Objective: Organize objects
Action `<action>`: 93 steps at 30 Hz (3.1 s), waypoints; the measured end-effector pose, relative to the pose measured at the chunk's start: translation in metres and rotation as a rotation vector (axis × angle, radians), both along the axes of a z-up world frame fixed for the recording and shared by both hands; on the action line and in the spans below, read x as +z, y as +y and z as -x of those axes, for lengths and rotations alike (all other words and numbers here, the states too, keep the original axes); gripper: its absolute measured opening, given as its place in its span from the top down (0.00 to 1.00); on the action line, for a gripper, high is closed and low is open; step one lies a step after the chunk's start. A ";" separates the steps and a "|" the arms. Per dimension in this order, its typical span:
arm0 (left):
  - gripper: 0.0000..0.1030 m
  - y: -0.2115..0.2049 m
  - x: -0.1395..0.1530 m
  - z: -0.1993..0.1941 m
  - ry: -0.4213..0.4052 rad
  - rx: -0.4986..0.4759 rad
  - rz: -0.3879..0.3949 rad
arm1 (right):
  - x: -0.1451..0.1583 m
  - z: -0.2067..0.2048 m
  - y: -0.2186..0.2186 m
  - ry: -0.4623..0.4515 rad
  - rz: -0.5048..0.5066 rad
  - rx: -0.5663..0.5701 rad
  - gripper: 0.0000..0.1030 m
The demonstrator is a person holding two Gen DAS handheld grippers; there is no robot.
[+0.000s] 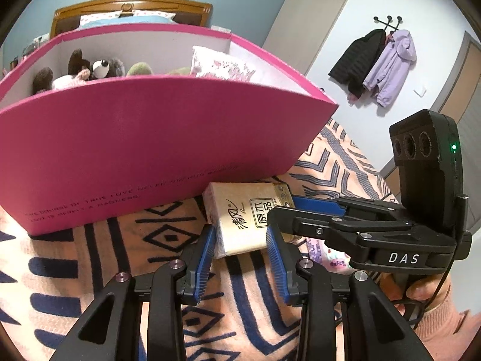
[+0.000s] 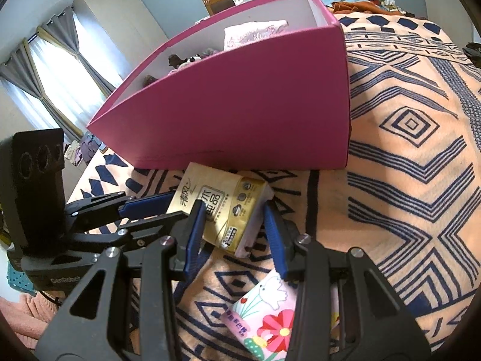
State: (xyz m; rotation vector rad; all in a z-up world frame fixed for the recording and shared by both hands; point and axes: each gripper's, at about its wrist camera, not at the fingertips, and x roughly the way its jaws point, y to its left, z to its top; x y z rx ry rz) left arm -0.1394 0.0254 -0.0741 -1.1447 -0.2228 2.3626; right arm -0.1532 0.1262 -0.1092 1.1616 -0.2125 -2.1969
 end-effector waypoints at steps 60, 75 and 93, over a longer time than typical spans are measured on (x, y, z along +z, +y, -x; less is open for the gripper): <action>0.66 0.014 0.085 -0.017 0.208 -0.013 0.024 | 0.089 -0.028 0.012 0.303 0.054 -0.015 0.58; 0.66 0.015 0.092 -0.010 0.214 -0.006 0.023 | 0.095 -0.023 0.014 0.322 0.050 -0.018 0.58; 0.66 0.020 0.101 0.001 0.231 -0.002 0.022 | 0.103 -0.016 0.017 0.338 0.055 -0.030 0.58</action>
